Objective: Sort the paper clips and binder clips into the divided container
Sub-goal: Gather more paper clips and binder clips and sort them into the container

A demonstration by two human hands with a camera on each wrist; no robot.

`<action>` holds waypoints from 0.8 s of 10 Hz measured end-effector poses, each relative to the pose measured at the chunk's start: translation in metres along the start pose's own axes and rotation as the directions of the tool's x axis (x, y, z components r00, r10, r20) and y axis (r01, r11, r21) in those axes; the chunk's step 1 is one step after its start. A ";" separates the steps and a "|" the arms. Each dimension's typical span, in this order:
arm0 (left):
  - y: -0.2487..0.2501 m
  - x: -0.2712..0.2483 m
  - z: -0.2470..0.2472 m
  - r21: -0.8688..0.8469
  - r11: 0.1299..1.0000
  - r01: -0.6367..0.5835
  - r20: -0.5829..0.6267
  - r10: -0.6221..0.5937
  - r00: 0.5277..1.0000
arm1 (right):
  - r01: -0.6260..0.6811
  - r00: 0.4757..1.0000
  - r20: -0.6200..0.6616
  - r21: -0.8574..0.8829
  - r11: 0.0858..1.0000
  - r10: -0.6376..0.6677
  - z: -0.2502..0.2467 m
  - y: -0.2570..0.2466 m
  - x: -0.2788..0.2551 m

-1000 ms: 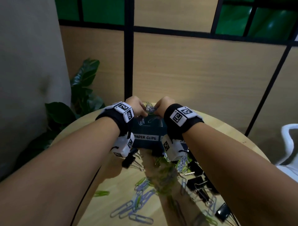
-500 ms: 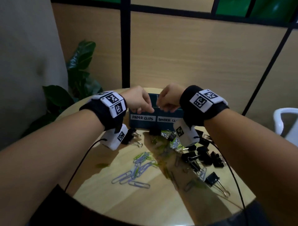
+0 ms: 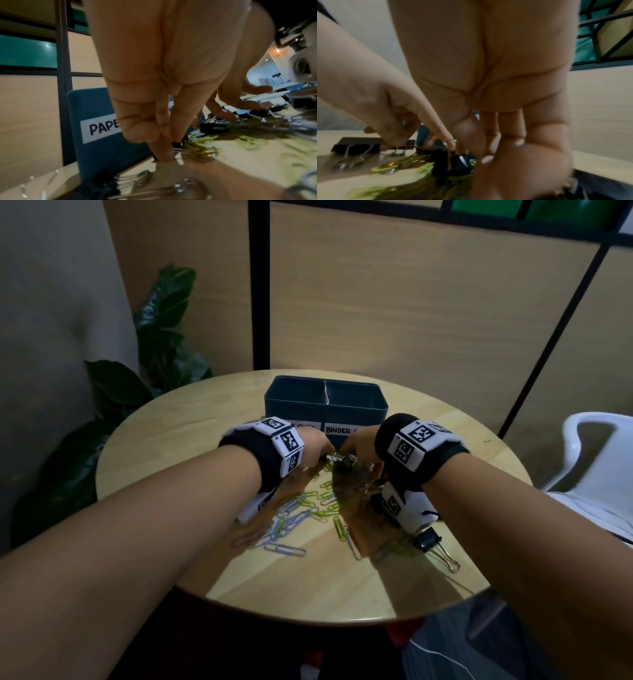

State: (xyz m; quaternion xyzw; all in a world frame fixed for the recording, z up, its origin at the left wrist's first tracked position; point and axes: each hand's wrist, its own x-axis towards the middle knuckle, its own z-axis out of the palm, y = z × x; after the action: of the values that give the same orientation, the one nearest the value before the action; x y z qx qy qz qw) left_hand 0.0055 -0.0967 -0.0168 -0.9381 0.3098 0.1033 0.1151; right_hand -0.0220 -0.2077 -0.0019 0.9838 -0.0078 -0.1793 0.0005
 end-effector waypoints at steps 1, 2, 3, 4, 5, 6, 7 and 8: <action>-0.023 0.023 0.009 0.130 0.985 0.110 0.077 -0.121 0.990 | 0.004 1.000 -0.012 0.148 0.989 -0.003 -0.003 0.000 0.009; -0.027 0.020 0.009 0.185 0.971 0.150 0.068 -0.165 0.984 | -0.096 0.987 -0.111 0.143 0.985 0.113 -0.009 -0.001 0.019; -0.024 0.017 0.006 0.182 0.972 0.150 0.046 -0.160 0.986 | -0.093 0.991 -0.089 0.065 0.994 0.099 -0.005 -0.001 0.025; -0.019 0.017 0.005 0.108 0.982 0.153 0.011 -0.155 0.988 | -0.055 0.996 -0.071 0.008 0.998 0.056 0.005 0.000 0.032; -0.015 0.017 0.002 -0.056 0.993 0.108 -0.056 -0.111 0.992 | -0.099 0.995 0.025 -0.009 0.995 0.099 0.002 -0.005 0.031; -0.010 0.016 0.002 -0.132 0.991 0.025 -0.092 -0.037 0.995 | -0.091 0.995 0.042 0.043 0.995 0.089 -0.011 -0.006 0.026; 0.000 0.020 0.001 -0.062 0.998 -0.020 -0.038 0.018 0.999 | -0.146 0.988 -0.052 -0.035 0.989 0.144 -0.005 0.002 0.032; 0.004 0.025 0.005 -0.018 1.000 -0.021 0.017 0.021 1.000 | -0.138 0.990 0.012 -0.179 0.974 0.142 0.009 0.009 0.041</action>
State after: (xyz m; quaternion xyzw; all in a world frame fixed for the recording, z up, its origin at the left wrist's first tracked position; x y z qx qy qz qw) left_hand 0.0216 -0.1126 -0.0284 -0.9349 0.3178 0.1153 0.1083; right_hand 0.0129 -0.2176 -0.0243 0.9745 -0.0612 -0.1907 0.1009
